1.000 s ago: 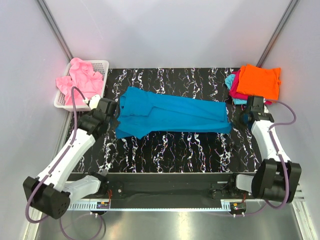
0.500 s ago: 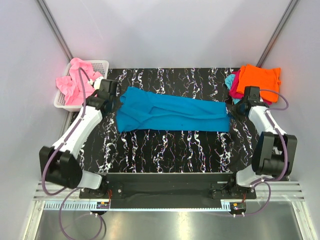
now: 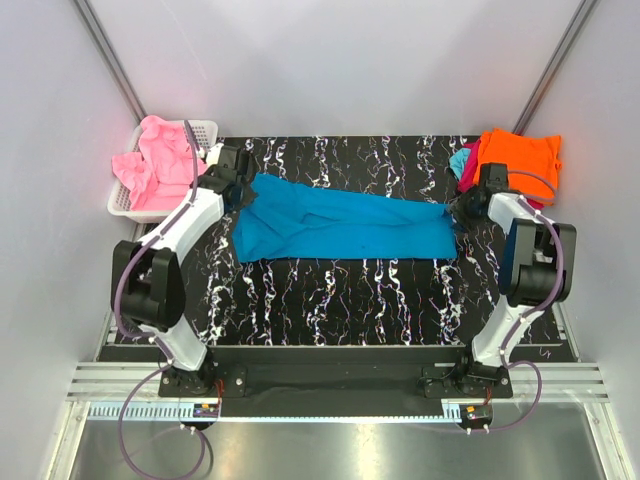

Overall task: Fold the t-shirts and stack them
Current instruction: Fold the tshirt

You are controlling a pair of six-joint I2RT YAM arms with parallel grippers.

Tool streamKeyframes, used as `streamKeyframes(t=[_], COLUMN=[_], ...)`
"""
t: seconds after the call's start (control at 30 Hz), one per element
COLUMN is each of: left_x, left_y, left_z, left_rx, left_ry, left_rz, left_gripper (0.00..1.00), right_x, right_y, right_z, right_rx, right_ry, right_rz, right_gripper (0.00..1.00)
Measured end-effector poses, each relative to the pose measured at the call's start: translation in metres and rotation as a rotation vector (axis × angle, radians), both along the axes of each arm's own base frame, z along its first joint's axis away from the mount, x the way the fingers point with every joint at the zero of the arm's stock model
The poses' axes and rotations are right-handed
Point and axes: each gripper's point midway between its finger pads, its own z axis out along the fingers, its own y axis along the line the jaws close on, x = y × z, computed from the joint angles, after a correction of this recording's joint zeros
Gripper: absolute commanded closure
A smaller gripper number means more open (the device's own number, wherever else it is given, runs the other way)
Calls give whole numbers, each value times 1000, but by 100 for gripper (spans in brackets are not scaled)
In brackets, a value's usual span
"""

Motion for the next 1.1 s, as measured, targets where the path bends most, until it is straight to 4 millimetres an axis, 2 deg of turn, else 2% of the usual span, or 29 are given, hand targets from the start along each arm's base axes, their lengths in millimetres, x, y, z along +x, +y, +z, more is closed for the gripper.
streamKeyframes(t=[0.13, 0.3, 0.47, 0.5, 0.53, 0.63, 0.73, 0.8, 0.93, 1.1], left_x=[17, 35, 45, 46, 47, 52, 60, 61, 52, 47], left_y=[-2, 0, 10, 12, 14, 19, 20, 21, 19, 3], left_z=[-9, -21, -35, -37, -39, -40, -38, -41, -53, -42], left_rx=[6, 13, 17, 17, 21, 28, 29, 31, 30, -30], left_ry=[-6, -22, -20, -18, -16, -35, -97, -129, -117, -131], left_rz=[-9, -12, 14, 23, 32, 60, 63, 53, 26, -37], left_gripper=[100, 100, 100, 96, 82, 60, 49, 46, 47, 49], right_x=[7, 18, 23, 23, 23, 19, 14, 10, 2, -8], right_y=[-2, -3, -3, -2, -1, 4, 9, 12, 20, 29], right_z=[-10, -7, -4, -3, -2, 4, 12, 18, 27, 29], right_rx=[-7, -16, -17, -16, -12, 1, 17, 26, 41, 48], right_ry=[5, -34, -60, -63, -68, -83, -102, -117, -140, -141], right_rz=[12, 17, 31, 35, 40, 60, 82, 96, 123, 149], right_gripper=[41, 41, 42, 42, 42, 42, 42, 41, 42, 42])
